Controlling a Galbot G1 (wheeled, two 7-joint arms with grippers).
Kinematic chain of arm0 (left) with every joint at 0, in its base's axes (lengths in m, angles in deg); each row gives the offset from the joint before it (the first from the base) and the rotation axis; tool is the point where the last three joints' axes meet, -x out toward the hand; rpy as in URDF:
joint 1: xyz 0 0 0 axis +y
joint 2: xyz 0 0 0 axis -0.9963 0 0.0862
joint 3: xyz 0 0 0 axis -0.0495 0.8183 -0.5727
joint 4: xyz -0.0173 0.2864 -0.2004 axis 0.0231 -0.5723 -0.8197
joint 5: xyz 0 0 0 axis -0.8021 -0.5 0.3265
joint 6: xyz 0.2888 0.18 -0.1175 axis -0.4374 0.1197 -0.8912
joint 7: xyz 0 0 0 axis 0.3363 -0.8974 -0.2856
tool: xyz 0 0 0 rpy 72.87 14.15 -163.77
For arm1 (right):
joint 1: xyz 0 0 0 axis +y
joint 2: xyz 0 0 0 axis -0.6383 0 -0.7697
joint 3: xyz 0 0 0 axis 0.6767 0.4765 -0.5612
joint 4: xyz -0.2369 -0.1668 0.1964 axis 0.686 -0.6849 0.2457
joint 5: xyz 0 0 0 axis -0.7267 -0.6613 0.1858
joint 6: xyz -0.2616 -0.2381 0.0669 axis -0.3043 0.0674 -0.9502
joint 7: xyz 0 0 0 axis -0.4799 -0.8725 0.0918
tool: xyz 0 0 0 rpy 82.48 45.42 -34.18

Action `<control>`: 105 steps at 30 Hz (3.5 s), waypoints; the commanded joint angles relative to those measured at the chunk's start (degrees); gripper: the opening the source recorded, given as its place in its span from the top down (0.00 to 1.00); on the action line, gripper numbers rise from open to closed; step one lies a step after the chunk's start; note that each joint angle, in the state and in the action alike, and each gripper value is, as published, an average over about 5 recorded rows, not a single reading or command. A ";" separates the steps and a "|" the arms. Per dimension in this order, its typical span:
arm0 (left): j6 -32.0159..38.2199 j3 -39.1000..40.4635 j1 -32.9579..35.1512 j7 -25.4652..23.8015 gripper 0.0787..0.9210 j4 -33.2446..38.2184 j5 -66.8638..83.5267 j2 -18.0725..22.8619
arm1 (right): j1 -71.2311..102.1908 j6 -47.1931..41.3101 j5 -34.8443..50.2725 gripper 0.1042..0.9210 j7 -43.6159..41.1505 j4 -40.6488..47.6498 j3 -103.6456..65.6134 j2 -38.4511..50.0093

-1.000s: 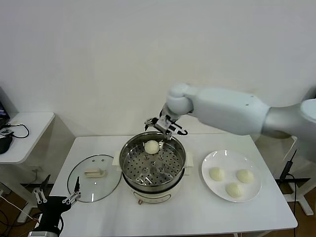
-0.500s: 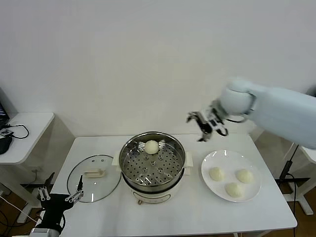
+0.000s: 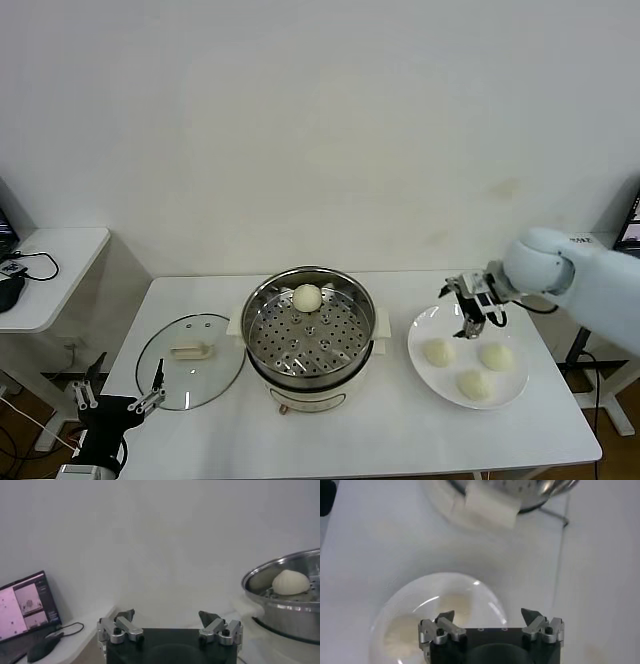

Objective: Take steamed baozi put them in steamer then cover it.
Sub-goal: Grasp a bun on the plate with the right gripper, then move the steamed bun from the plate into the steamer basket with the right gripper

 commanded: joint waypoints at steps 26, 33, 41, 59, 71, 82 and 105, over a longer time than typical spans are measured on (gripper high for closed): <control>0.11 -0.96 0.07 -0.09 0.12 -1.32 -0.03 0.93 | 22.01 1.50 -7.19 0.12 -0.80 21.89 -14.75 -14.30; 0.12 -0.86 -0.05 -0.10 0.12 -1.35 -0.04 1.01 | 22.22 1.11 -7.56 0.18 -0.88 21.86 -14.74 -14.29; 0.16 -0.81 -0.10 -0.07 0.12 -1.21 -0.01 1.07 | 20.20 0.56 -6.84 0.34 -1.35 21.04 -14.56 -13.81; 0.11 -0.26 -0.84 -0.13 0.12 -0.43 0.29 0.44 | -12.91 -6.22 9.23 0.38 -1.03 7.31 0.36 -9.83; -0.01 -0.71 -1.91 -0.22 0.12 -0.54 1.20 -0.58 | -21.97 -16.99 29.93 0.36 7.91 -0.23 5.74 -26.09; -0.14 -2.97 -2.09 -0.34 0.12 0.28 2.05 -0.11 | -13.60 -21.28 33.98 0.36 14.39 10.62 5.96 -45.48; 0.11 -3.51 -1.90 -0.34 0.12 0.48 2.53 1.21 | -7.03 -23.22 28.90 0.36 13.63 17.98 8.47 -52.03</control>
